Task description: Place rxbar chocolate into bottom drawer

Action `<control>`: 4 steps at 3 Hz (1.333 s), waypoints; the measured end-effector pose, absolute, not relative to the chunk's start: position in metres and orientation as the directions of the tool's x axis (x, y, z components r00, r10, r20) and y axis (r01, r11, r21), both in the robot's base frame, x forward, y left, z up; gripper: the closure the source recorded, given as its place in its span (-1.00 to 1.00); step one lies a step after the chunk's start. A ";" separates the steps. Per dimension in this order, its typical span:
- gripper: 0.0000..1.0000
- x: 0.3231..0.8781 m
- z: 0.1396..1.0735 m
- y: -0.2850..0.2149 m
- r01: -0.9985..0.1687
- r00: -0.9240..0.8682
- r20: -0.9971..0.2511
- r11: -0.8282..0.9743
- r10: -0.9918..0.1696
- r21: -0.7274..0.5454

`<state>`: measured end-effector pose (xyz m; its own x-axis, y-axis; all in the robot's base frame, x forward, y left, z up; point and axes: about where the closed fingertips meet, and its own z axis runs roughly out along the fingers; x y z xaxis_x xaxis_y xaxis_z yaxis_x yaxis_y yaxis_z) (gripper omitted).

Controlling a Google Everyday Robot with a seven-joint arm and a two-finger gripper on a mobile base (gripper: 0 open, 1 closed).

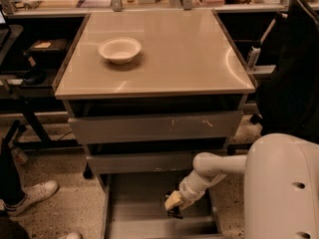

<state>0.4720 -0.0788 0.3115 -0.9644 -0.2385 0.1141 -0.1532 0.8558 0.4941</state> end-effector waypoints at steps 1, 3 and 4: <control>1.00 0.476 0.277 -0.069 -0.086 -0.981 0.102 0.834 -0.168 0.544; 1.00 0.498 0.225 -0.053 0.025 -0.995 0.095 0.796 -0.040 0.605; 1.00 0.509 0.209 -0.041 0.048 -0.995 0.102 0.786 -0.019 0.617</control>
Offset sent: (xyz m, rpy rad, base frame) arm 0.0377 0.0241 -0.0937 0.1620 -0.0309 -0.2660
